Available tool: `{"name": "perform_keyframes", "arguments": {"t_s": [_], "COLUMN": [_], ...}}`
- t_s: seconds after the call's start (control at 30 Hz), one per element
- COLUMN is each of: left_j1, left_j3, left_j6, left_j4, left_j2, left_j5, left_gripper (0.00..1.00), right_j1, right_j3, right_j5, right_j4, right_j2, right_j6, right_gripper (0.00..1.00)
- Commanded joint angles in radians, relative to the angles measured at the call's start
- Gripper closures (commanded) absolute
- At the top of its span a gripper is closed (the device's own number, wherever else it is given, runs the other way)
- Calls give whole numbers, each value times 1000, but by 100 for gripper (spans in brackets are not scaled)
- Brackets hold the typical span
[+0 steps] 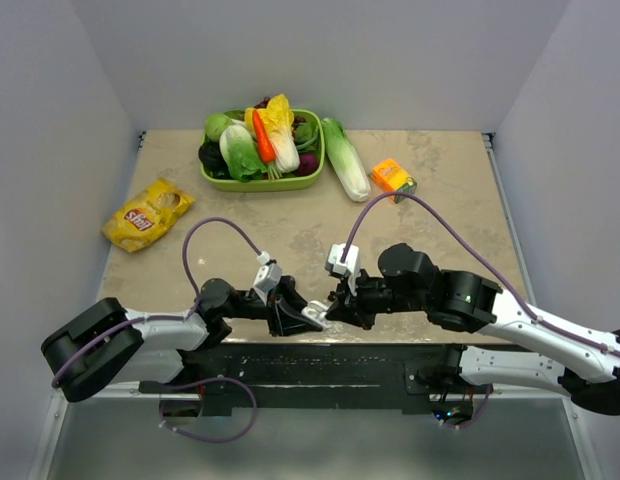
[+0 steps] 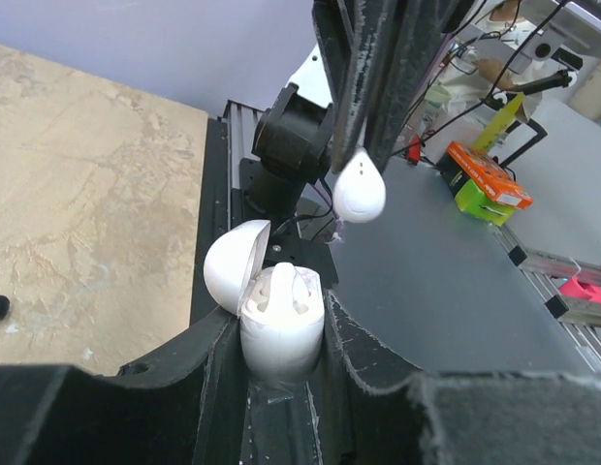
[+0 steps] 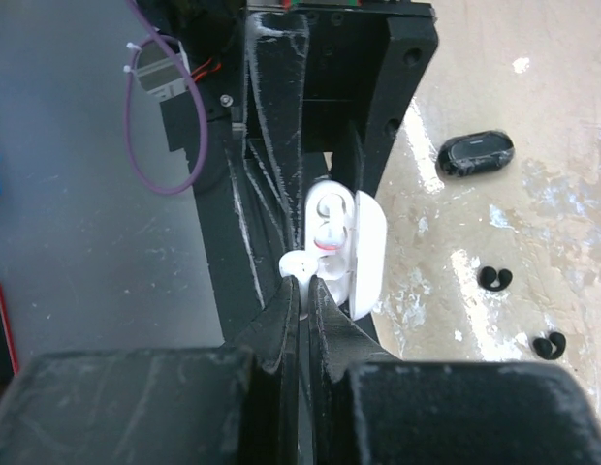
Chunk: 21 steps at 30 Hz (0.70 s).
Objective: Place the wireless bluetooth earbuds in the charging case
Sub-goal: Place the earbud in the charging case.
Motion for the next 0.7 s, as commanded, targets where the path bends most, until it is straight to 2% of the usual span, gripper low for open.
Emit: {"name": "perform_keyframes", "arguments": {"t_s": [0.0,0.33,0.67], "left_j1": [-10,-10,-10], "left_j3": [4,25,48], "left_j6": [34,88,100], "left_j4": [608,571,553], "left_j2": [-10,-82,-91], "left_j5": [25,29,35], "left_gripper": [100,100,100], "right_j1": [4,10,17], "right_j3": [-6,-20,-27], "right_j5": [53,31,22], "right_j4": [50,52,63], "right_j2": [2,9,19], "right_j6": [-17,-23,-25], "right_gripper": [100,100,100]}}
